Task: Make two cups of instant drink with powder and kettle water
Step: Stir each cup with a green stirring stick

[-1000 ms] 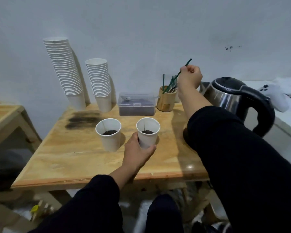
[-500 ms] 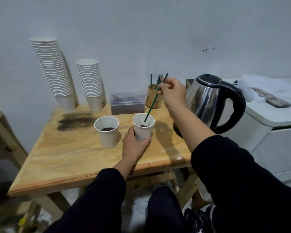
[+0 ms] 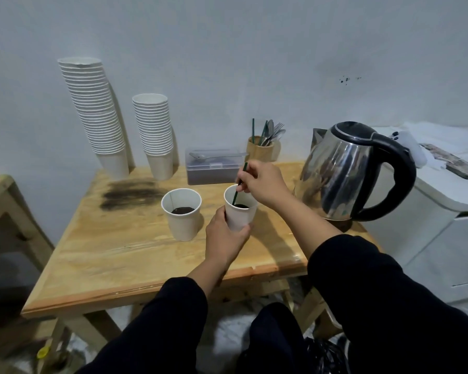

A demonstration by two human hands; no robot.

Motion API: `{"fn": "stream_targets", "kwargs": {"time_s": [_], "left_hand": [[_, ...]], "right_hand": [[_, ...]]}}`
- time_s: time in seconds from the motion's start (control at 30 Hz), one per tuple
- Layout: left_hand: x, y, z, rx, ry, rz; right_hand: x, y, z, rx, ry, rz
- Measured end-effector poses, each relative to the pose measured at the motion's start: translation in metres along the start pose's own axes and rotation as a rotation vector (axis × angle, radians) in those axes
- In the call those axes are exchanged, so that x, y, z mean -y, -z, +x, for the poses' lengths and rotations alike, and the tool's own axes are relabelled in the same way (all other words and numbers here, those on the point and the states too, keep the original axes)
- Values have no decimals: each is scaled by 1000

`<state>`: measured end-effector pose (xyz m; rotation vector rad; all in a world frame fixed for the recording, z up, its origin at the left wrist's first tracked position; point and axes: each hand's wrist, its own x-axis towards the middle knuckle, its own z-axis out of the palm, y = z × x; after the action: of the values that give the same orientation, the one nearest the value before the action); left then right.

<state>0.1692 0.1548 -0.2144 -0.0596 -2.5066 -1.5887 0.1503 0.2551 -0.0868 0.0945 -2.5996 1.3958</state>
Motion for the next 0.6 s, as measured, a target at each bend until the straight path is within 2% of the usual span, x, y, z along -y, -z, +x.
{"fn": "stream_targets", "kwargs": {"time_s": [0.07, 0.17, 0.33, 0.53, 0.6], "left_hand": [[1, 0, 1, 4, 4, -7], [2, 0, 1, 8, 0, 1], [4, -1, 2, -2, -10, 15], [4, -1, 3, 3, -7, -2], [4, -1, 3, -5, -9, -4]], "right_hand": [[0, 2, 1, 46, 2, 17], [0, 10, 3, 74, 8, -92], [-3, 12, 11, -17, 45, -315], [-2, 6, 12, 77, 39, -8], [-3, 9, 13, 117, 21, -18]]}}
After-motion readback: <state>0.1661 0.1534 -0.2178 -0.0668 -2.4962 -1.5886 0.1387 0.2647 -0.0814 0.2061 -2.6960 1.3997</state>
